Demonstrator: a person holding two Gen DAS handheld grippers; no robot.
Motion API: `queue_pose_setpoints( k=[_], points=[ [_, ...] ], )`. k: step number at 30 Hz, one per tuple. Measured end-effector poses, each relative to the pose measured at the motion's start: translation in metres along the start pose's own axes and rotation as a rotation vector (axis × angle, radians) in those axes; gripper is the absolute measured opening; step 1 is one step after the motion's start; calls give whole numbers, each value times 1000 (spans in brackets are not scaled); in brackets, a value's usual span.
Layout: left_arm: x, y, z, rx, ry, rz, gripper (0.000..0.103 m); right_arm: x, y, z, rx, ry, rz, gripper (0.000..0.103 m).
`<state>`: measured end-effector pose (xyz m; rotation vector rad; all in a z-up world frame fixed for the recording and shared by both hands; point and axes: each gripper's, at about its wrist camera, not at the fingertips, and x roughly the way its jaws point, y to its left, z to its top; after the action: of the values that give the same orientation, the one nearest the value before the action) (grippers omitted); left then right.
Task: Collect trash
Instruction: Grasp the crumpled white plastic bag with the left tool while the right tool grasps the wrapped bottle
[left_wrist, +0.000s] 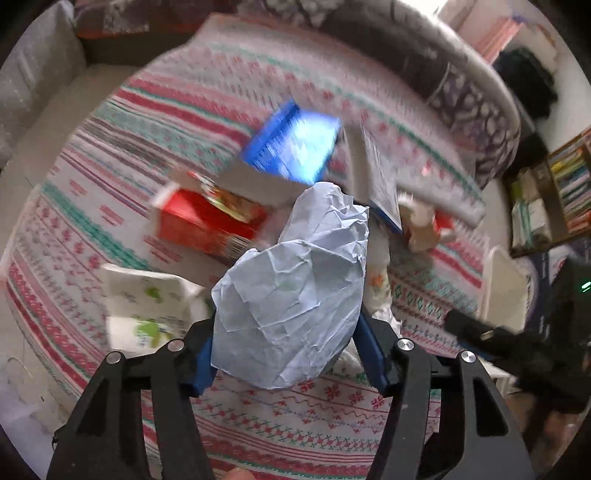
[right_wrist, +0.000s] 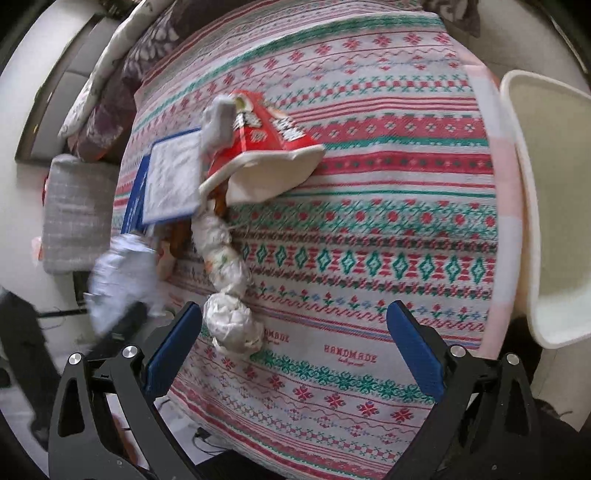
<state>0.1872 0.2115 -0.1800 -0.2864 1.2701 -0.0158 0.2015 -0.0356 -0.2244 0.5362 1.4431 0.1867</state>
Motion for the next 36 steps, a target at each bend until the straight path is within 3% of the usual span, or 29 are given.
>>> queue_pose_setpoints(
  k=[5,11,16,22,24,28,36],
  points=[
    [-21,29,2,-66,-57,-10,62,14,29,-15,-109,-15,-62,96],
    [-31,55,-3,-108,-70,-1,62,34,68,-32,-238,-46,-115,96],
    [-35,63,-6,-120,-74,2,62,57,83,-40,-272,-25,-152,93],
    [-39,66,-8,-109,-78,0,62,78,87,-33,-261,6,-175,76],
    [-39,67,-9,-111,-76,1,62,79,89,-32,-272,0,-183,58],
    [-38,66,-10,-109,-75,7,62,79,92,-29,-287,8,-180,34],
    [-40,61,-9,-109,-112,26,62,58,96,-37,-345,-49,-192,32]
  ],
)
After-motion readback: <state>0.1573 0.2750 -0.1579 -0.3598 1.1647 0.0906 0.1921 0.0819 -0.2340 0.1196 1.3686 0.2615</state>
